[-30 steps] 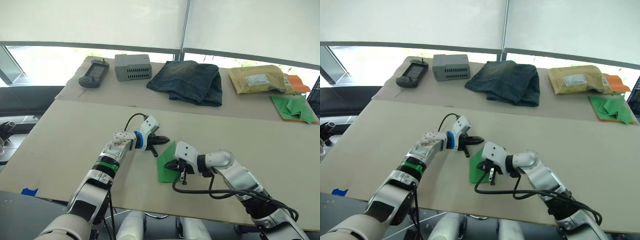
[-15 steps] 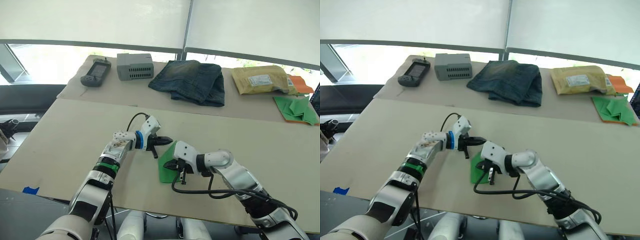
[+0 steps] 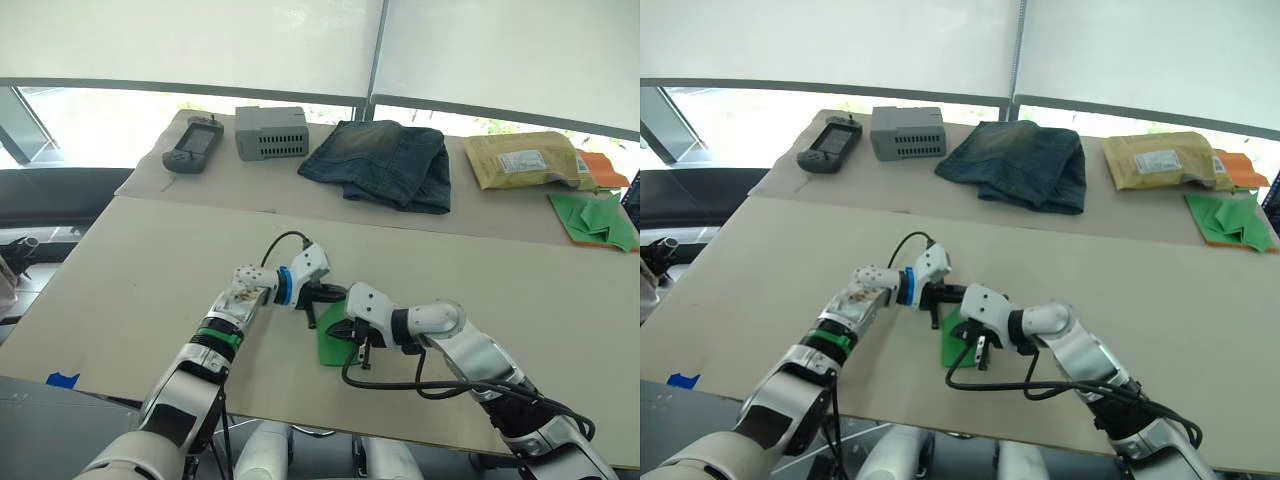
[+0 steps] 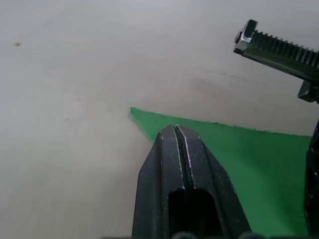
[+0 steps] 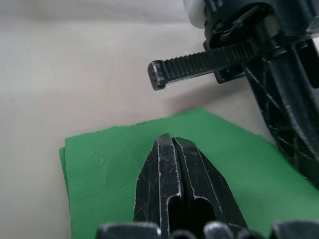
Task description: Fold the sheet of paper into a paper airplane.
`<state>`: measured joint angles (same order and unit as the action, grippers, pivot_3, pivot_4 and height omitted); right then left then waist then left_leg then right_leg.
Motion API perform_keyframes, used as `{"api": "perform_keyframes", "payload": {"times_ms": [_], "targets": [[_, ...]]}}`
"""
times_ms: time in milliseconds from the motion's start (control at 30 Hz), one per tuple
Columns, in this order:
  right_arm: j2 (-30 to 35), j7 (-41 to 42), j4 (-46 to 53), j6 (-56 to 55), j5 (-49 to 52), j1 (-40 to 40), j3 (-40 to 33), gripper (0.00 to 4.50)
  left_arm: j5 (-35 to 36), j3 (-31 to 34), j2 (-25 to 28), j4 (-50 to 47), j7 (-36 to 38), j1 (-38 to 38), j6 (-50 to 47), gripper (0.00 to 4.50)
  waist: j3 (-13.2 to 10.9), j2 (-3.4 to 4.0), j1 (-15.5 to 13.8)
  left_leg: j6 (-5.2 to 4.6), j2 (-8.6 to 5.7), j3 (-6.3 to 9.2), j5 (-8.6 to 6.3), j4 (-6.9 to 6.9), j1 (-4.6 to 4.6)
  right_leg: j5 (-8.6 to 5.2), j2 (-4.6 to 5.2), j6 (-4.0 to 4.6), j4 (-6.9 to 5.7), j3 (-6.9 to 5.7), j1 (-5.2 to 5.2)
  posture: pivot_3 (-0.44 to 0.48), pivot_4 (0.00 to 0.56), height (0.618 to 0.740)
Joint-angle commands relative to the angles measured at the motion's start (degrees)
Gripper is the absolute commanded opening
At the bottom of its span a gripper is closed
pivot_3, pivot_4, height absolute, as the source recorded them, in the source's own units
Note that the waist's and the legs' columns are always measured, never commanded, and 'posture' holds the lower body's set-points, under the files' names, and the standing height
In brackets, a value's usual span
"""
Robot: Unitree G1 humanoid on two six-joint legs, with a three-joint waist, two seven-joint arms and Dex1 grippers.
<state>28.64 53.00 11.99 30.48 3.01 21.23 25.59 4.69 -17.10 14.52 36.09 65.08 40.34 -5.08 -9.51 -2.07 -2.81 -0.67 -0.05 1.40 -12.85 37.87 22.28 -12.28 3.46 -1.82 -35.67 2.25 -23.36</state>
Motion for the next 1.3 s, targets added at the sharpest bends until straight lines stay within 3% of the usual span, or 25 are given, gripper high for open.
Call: {"api": "perform_keyframes", "payload": {"times_ms": [33, 333, 800, 1067, 1300], "targets": [[0.5, -0.2, -2.1, 2.5, -1.4, -1.1, 2.3, 0.02, -1.6, -2.2, 1.4, -6.3, 2.1, -0.8, -0.7, 0.00, 0.0, 0.01, 0.3, 0.00, 0.01, 0.00, 0.00, 0.00, 0.00, -0.02, 0.00, 0.03, 0.00, 0.00, 0.00, 0.000, 0.150, 0.728], [0.5, -0.2, -2.8, 2.6, -1.3, -0.8, 2.8, 0.02, 0.4, -3.5, 10.2, -26.7, 4.7, -11.9, -11.1, 0.00, 0.0, 0.05, 2.7, 0.07, 0.18, 0.04, -0.06, -0.01, 0.03, -0.27, 0.00, -0.04, 0.01, 0.05, -0.02, 0.000, 0.150, 0.728], [0.5, 0.1, -3.5, 2.4, -1.3, -0.3, 3.1, 0.02, 4.9, 0.7, 17.0, -40.8, 1.3, -17.5, -22.9, 0.00, 0.0, 0.13, 3.4, 0.08, 0.33, 0.15, -0.06, -0.03, 0.00, -0.31, -0.01, 0.00, -0.02, 0.04, -0.06, 0.000, 0.150, 0.728], [1.0, -1.3, -1.8, 2.0, -0.2, -2.1, 0.4, 0.02, 9.8, 5.4, 14.0, -44.2, -4.9, -16.4, -28.7, 0.00, 0.0, 0.15, 3.3, 0.08, 0.33, 0.22, -0.06, -0.03, 0.02, -0.31, 0.02, -0.02, -0.02, 0.06, -0.09, 0.000, 0.150, 0.728], [3.2, -3.0, 3.7, 2.1, 1.3, -6.8, -5.0, 0.02, 7.0, 0.5, 14.3, -42.7, -5.9, -17.1, -27.0, 0.00, -0.1, 0.15, 3.1, 0.11, 0.25, 0.12, -0.08, -0.03, 0.13, -0.33, 0.02, -0.07, -0.02, 0.08, -0.17, 0.000, 0.150, 0.728]]}}
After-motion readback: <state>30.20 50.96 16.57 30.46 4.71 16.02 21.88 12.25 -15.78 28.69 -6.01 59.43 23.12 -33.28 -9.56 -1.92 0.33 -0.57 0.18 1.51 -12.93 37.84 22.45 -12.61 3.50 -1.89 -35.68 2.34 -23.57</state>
